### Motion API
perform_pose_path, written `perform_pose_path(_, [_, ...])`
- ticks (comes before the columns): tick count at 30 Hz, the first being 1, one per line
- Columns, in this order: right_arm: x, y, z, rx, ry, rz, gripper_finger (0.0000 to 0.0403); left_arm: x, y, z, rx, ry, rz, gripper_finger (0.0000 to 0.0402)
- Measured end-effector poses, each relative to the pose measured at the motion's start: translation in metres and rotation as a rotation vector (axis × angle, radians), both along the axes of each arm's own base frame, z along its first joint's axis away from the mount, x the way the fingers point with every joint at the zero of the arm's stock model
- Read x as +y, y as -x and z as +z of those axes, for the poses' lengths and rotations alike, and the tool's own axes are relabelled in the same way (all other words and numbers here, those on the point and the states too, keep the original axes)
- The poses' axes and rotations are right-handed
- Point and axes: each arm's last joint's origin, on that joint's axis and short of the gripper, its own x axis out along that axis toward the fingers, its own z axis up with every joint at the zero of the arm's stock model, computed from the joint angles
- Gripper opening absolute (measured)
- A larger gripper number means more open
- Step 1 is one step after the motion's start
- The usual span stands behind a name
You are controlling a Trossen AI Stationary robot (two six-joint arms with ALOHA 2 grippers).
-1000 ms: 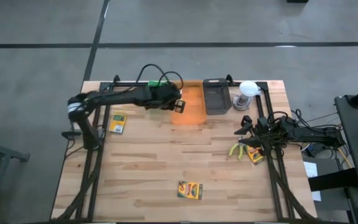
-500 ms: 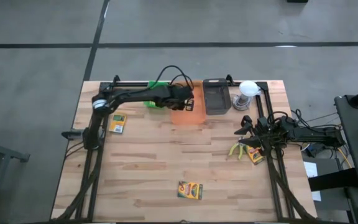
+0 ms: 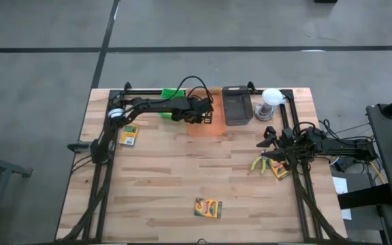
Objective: Pick & Place School Supplies
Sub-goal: Put the light green hole puncher into the orange bin
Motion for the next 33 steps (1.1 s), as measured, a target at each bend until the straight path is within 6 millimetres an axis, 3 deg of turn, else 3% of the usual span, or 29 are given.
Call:
perform_pose_path(25, [0.000,0.000,0.000,0.000,0.000,0.000,0.0201,0.000,0.002,-0.009,0.001,0.048,0.011,0.0056])
perform_pose_path(33, [0.000,0.000,0.000,0.000,0.000,0.000,0.0201,0.000,0.003,-0.011,-0.007,0.094,0.024,0.0092])
